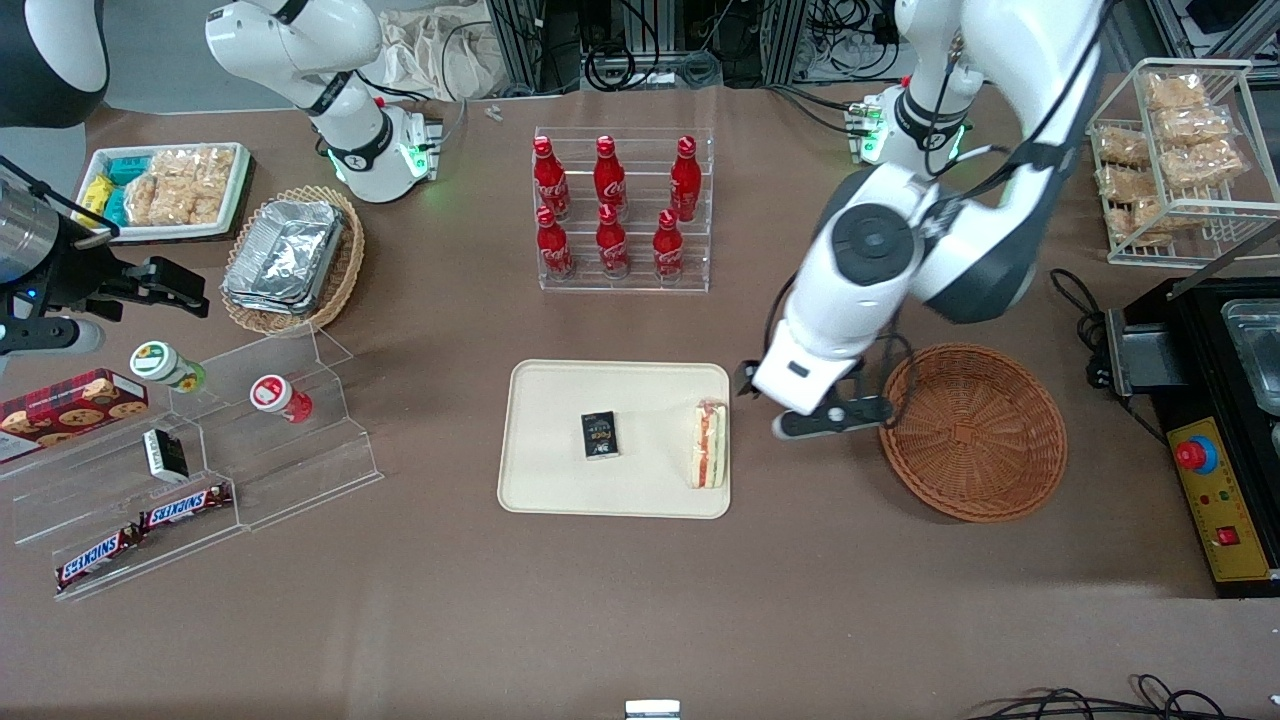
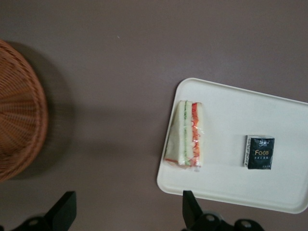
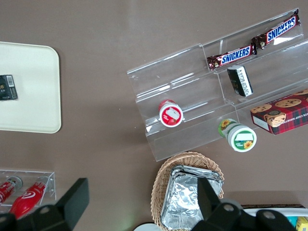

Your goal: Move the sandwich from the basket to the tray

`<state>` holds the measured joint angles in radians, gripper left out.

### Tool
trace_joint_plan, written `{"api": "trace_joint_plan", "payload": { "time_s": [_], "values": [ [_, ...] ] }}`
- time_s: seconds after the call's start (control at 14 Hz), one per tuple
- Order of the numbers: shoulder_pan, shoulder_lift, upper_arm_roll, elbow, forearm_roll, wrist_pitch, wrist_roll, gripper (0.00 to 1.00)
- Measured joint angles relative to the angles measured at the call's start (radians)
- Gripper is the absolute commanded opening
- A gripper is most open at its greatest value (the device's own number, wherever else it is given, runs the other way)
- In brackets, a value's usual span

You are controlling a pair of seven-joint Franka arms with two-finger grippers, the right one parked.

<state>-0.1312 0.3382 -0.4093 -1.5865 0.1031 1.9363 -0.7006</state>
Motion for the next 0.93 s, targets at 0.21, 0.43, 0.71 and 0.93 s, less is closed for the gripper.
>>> {"api": "trace_joint_plan", "payload": {
  "time_s": [0.21, 0.43, 0.71, 0.93],
  "values": [
    [0.101, -0.116, 0.014, 0.001, -0.073, -0.171, 0.164, 0.99],
    [0.103, -0.227, 0.163, 0.000, -0.111, -0.297, 0.332, 0.99],
    [0.102, -0.349, 0.315, -0.023, -0.127, -0.416, 0.521, 1.00],
    [0.105, -0.387, 0.317, -0.046, -0.127, -0.416, 0.526, 1.00]
  ]
}}
